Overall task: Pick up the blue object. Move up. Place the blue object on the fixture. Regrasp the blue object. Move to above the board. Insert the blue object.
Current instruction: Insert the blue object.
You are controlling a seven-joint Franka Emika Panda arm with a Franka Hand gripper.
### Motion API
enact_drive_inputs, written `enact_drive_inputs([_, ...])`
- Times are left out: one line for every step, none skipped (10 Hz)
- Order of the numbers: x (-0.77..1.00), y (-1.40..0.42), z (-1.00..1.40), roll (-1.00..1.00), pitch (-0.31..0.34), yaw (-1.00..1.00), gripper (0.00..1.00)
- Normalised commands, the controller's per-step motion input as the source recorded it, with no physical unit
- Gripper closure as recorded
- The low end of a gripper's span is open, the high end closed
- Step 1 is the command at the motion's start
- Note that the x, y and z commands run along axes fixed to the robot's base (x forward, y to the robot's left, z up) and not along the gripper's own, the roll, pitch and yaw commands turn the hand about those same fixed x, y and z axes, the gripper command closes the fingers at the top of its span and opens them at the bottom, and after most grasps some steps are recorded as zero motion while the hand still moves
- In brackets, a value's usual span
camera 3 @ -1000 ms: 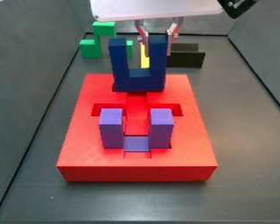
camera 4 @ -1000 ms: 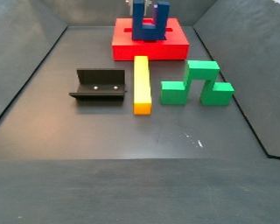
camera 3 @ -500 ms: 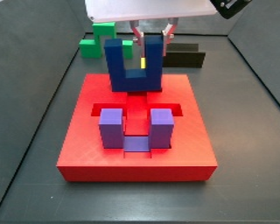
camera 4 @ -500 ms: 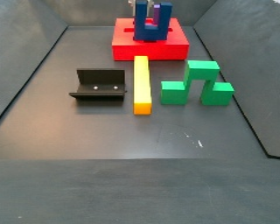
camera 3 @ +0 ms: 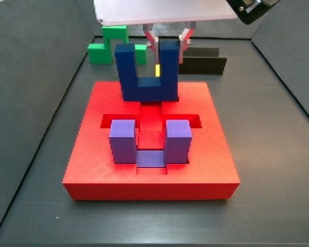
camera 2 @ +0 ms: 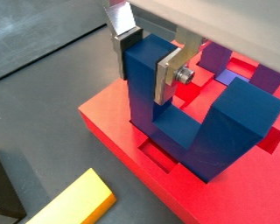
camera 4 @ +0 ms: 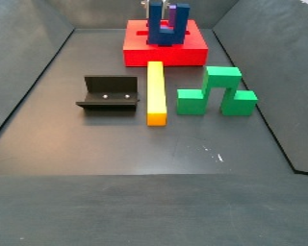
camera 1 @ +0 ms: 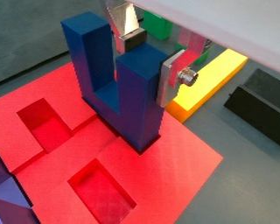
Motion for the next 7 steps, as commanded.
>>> enact_drive_inputs([0.0,0.02,-0.03,0.0,0.029,-0.06,1.0])
enact_drive_inputs([0.0,0.05,-0.15,0.0,0.0,0.0,1.0])
enact_drive_inputs([-0.04,0.0,-0.26,0.0,0.0,0.0,1.0])
enact_drive_inputs([-0.08,0.0,-0.36,0.01,0.0,0.0,1.0])
enact_drive_inputs([-0.09,0.0,-0.4,0.06,0.0,0.0,1.0])
enact_drive_inputs([-0.06,0.0,-0.43,0.06,0.0,0.0,1.0])
enact_drive_inputs([0.0,0.0,-0.43,0.06,0.0,0.0,1.0])
